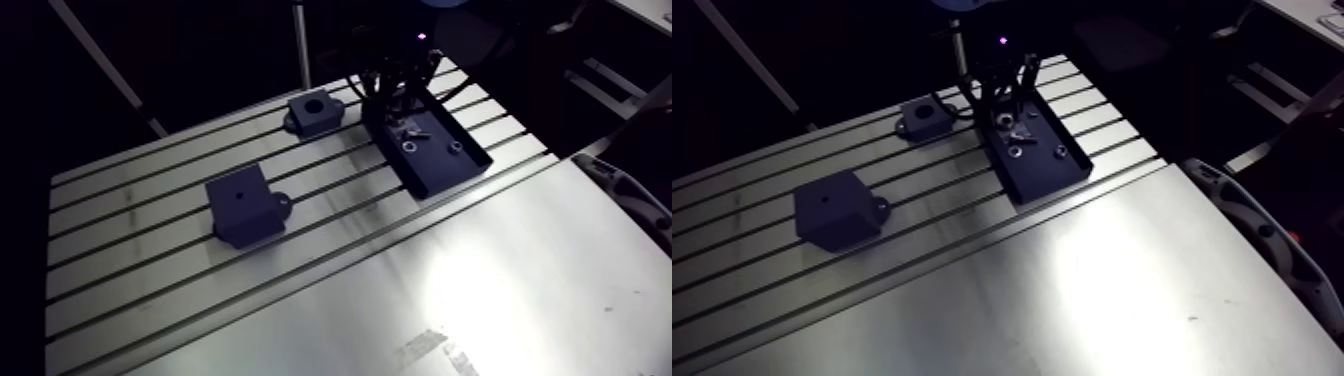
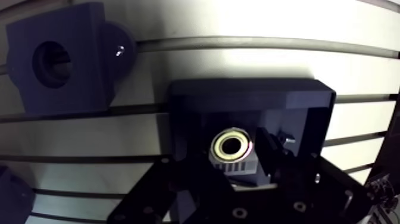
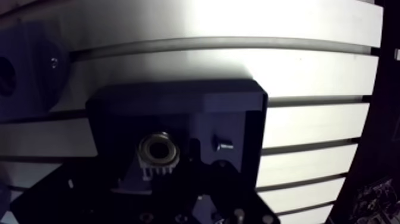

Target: Pick up the bearing and press it into the housing until flush.

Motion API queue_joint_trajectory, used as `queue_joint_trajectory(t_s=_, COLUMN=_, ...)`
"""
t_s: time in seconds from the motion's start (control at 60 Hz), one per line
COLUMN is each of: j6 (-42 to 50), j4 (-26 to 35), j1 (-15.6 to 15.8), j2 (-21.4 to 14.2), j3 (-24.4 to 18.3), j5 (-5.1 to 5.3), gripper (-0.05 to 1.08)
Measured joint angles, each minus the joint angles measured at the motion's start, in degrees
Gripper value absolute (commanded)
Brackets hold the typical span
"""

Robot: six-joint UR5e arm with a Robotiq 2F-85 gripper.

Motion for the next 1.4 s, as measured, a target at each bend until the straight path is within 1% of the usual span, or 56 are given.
queue_joint_trajectory(t_s=0.283, j6=0.0, j4=0.1, j1=-0.1, j2=0.0, j3=0.1, j5=0.05, gripper=0.49)
queue_joint_trajectory(t_s=1.4, j6=-0.2, j4=0.6, j1=-0.2, j2=-0.6, j3=0.7, j5=0.00, gripper=0.50)
